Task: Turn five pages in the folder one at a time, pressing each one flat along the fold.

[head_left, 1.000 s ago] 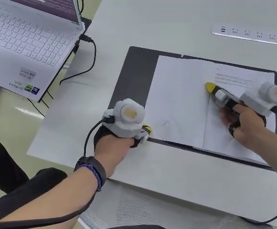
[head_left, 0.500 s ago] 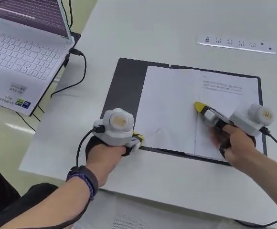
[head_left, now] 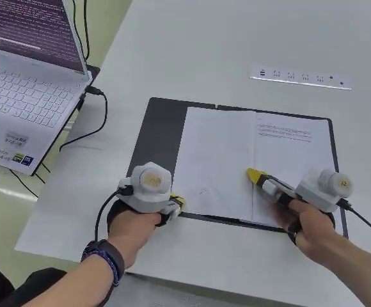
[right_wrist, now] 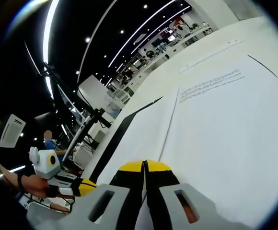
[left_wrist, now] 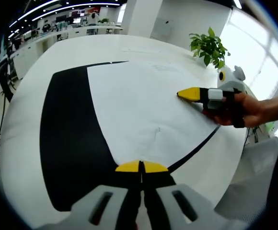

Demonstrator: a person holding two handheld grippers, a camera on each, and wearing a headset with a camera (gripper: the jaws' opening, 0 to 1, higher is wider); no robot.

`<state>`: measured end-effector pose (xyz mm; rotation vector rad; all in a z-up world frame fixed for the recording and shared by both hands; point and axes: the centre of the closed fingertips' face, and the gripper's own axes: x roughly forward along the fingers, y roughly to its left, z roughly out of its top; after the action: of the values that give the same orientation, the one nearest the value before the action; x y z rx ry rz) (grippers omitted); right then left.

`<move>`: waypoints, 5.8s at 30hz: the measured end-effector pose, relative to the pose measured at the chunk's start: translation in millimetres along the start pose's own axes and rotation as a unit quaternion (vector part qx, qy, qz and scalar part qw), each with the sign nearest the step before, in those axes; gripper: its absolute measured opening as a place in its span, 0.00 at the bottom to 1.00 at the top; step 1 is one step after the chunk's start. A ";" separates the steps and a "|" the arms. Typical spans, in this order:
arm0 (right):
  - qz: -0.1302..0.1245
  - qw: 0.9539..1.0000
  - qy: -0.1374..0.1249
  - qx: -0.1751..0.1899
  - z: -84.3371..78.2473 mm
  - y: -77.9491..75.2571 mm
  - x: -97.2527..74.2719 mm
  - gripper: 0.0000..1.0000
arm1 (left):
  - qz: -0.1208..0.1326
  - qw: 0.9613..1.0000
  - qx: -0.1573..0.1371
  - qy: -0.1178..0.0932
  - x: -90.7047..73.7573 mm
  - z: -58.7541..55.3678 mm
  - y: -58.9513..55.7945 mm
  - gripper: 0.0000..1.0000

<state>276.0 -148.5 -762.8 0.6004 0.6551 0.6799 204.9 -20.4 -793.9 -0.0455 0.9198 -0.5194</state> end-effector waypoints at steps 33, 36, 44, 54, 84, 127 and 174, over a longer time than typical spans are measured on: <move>-0.013 1.000 -0.003 0.017 -52.3 1.6 -38.2 0.00 | 0.002 0.999 0.039 -0.011 -1.1 -0.4 -1.8 0.00; -0.014 1.000 -0.003 0.020 -55.3 2.8 -41.8 0.00 | 0.002 0.999 0.041 -0.012 -1.4 -0.8 -2.2 0.00; -0.021 1.000 -0.005 0.022 -57.0 4.7 -44.5 0.00 | 0.005 0.999 0.039 -0.011 -1.1 -0.3 -2.4 0.00; -0.024 0.998 -0.005 0.050 -57.8 5.3 -47.8 0.00 | 0.025 0.999 -0.029 -0.011 -1.3 -0.3 0.0 0.00; -0.012 1.000 0.001 -0.027 -31.1 10.1 -114.1 0.31 | -0.010 0.996 -0.017 -0.090 -45.6 46.4 -49.6 0.34; -0.059 0.974 0.019 -0.219 29.9 -3.0 -196.9 0.61 | 0.012 0.987 0.073 -0.145 -135.5 69.8 -26.8 0.67; -0.096 0.981 0.033 -0.163 -4.1 -19.5 -227.6 0.72 | -0.041 0.990 0.071 -0.113 -93.9 55.0 -81.1 0.73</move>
<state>144.0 -324.3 -700.7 0.2088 0.6363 0.6103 167.8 -59.4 -669.3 -0.0124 0.6598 -0.6420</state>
